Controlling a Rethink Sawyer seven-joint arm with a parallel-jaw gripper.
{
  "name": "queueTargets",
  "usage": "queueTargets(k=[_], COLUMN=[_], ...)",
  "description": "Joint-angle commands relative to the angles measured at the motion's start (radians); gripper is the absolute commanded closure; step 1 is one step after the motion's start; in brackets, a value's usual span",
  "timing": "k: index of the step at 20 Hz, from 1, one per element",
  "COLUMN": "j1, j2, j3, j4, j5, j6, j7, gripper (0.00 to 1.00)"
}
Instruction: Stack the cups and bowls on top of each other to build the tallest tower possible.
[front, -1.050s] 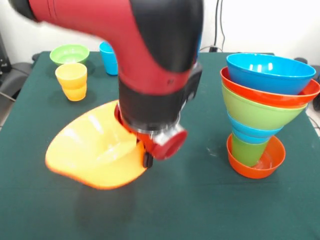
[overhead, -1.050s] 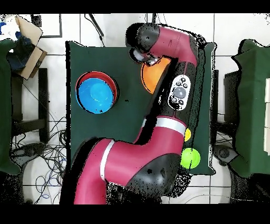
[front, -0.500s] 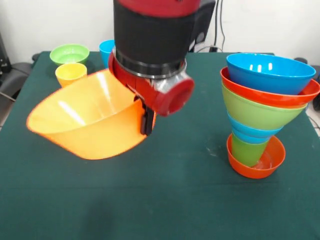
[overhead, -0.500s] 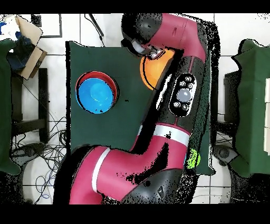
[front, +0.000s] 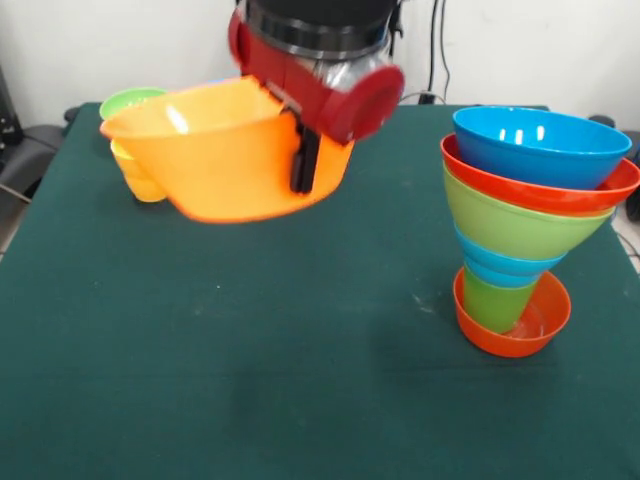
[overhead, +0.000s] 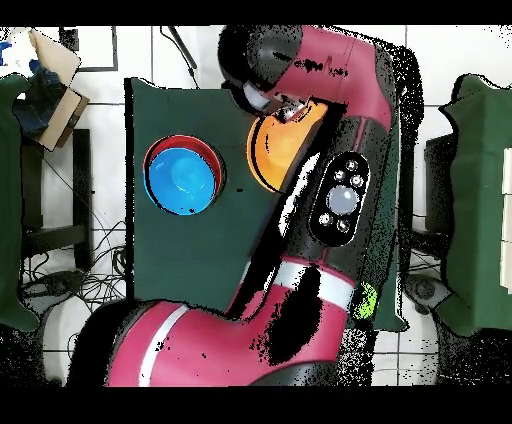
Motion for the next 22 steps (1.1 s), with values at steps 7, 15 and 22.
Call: queueTargets(k=[7, 15, 22], j1=[0.081, 0.090, 0.123], j2=[-0.286, -0.356, -0.288], j3=[0.056, 0.064, 0.082], j4=[0.533, 0.534, 0.473], j5=[-0.064, -0.078, -0.070], j6=[-0.151, -0.034, -0.036], j7=[-0.046, -0.048, 0.058], gripper=[1.00, 1.00, 1.00])
